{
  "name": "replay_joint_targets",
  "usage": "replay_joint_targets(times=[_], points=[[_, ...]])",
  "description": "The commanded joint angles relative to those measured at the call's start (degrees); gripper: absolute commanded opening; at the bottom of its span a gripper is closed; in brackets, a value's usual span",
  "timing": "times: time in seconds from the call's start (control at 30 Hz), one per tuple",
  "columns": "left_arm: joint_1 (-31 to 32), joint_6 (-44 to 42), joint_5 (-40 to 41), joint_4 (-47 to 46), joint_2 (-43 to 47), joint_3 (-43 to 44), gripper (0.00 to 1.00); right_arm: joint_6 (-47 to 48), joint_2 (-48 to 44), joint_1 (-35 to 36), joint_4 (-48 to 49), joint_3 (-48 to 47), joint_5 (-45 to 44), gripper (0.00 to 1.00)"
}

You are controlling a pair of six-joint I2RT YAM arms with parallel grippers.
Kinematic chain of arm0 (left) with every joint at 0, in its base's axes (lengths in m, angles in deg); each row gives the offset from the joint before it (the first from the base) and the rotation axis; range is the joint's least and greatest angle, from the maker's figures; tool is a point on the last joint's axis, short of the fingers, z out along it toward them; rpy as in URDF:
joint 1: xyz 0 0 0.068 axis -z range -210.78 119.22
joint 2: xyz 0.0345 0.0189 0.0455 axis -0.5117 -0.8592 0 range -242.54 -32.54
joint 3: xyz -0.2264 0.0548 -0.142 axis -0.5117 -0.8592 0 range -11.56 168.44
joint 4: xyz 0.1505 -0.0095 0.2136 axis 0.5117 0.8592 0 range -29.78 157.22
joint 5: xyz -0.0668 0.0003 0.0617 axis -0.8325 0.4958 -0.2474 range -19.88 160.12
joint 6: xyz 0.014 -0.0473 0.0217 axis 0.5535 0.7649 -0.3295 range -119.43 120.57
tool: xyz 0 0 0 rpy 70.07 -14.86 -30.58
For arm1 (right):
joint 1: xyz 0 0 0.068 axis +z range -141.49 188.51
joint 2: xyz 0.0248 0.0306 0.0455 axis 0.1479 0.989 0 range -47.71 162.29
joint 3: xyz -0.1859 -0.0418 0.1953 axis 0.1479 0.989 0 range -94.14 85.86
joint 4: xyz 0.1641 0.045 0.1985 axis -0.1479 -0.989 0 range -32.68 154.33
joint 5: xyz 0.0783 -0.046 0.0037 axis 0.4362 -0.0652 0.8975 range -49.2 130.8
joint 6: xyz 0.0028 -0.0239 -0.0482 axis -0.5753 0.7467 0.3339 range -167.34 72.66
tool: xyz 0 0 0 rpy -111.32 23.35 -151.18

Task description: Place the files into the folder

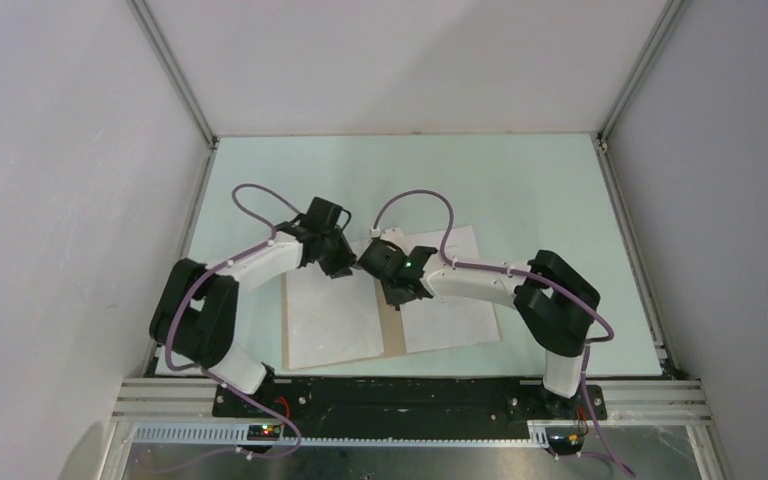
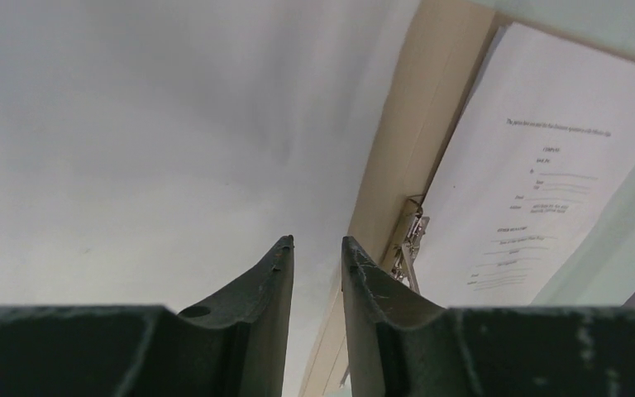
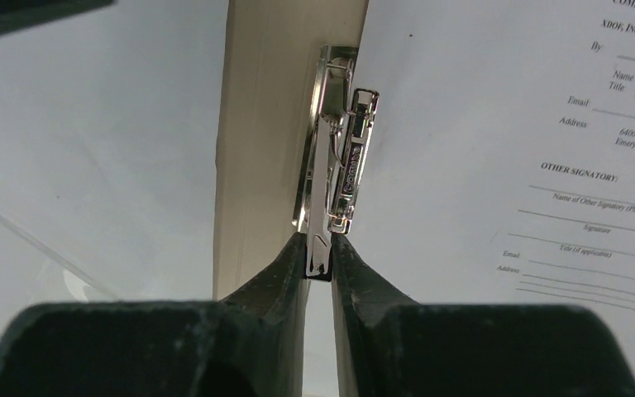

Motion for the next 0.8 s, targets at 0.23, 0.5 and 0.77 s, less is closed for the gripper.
replay_joint_targets(times=[0.23, 0.5, 0.77], points=[[7.94, 6.85, -3.67, -3.51, -10.30, 9.51, 0.32, -0.01, -7.93, 0.40, 6.13, 9.29, 1.52, 0.13], [10.33, 7.71, -4.64, -4.68, -13.48, 10.81, 0.32, -0.17, -10.53, 0.35, 7.67, 12.27, 1.24, 0.13], [12.07, 7.39, -5.30, -5.25, -15.63, 10.75, 0.29, -0.47, -11.22, 0.24, 8.59, 12.43, 1.26, 0.13]])
